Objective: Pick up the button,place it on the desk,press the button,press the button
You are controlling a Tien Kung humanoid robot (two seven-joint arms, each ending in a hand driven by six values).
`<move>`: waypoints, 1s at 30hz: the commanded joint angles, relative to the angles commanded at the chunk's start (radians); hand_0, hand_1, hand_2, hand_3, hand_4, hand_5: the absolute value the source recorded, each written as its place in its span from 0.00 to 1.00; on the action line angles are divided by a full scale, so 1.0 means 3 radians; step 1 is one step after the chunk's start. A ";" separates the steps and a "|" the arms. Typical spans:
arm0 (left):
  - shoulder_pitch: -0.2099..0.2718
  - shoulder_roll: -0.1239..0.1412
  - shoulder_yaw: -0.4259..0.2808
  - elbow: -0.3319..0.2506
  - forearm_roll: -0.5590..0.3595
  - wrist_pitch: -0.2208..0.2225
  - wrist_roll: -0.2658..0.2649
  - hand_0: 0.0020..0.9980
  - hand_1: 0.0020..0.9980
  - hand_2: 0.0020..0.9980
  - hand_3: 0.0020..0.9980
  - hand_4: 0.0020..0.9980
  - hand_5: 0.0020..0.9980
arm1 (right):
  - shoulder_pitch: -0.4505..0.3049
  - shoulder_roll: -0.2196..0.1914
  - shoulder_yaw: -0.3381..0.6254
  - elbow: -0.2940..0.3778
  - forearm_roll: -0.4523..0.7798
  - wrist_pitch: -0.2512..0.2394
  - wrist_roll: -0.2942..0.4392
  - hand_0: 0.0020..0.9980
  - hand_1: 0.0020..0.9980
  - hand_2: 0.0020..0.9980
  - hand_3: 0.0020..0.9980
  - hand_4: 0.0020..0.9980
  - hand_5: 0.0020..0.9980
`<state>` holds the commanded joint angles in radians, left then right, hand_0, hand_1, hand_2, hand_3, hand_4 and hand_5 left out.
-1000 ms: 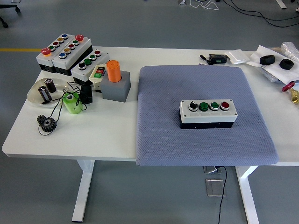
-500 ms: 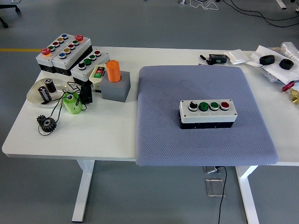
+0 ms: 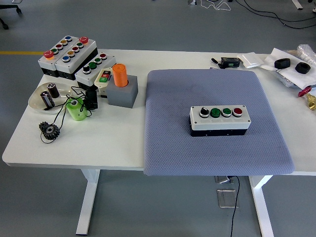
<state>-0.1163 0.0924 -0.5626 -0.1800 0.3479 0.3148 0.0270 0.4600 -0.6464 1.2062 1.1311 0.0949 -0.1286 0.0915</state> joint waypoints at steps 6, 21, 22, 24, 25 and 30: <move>0.0005 0.0001 0.0040 0.0000 -0.0053 -0.0005 -0.0012 0.65 0.70 0.71 0.53 0.31 1.00 | 0.0005 -0.0013 0.0001 0.0019 -0.0020 -0.0030 -0.0029 0.77 0.73 0.77 0.76 0.58 0.70; -0.0008 0.0003 0.0088 0.0000 -0.0154 -0.0009 -0.0039 0.65 0.70 0.72 0.54 0.31 1.00 | -0.0003 -0.0028 0.0009 0.0029 0.0006 -0.0184 -0.0214 0.67 0.60 0.66 0.72 0.55 0.67; -0.0008 0.0004 0.0091 0.0000 -0.0157 -0.0010 -0.0040 0.65 0.70 0.72 0.54 0.31 1.00 | -0.0004 -0.0028 0.0005 0.0031 0.0004 -0.0194 -0.0217 0.67 0.60 0.66 0.72 0.55 0.67; -0.0009 0.0005 0.0094 0.0000 -0.0158 -0.0011 -0.0040 0.65 0.70 0.72 0.54 0.31 1.00 | -0.0008 -0.0024 0.0006 0.0030 0.0009 -0.0200 -0.0210 0.67 0.60 0.66 0.72 0.55 0.67; -0.0010 0.0005 0.0091 0.0000 -0.0157 -0.0011 -0.0041 0.65 0.70 0.71 0.54 0.32 1.00 | -0.0010 -0.0023 0.0010 0.0027 0.0008 -0.0202 -0.0208 0.65 0.60 0.68 0.71 0.54 0.65; -0.0015 0.0009 0.0073 0.0000 -0.0151 -0.0011 -0.0044 0.65 0.70 0.71 0.54 0.32 1.00 | -0.0028 -0.0020 0.0022 0.0031 0.0003 -0.0189 -0.0216 0.65 0.60 0.68 0.71 0.54 0.65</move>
<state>-0.1207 0.0951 -0.5407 -0.1800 0.3025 0.3116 0.0137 0.4515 -0.6525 1.2127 1.1403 0.0959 -0.1854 0.0268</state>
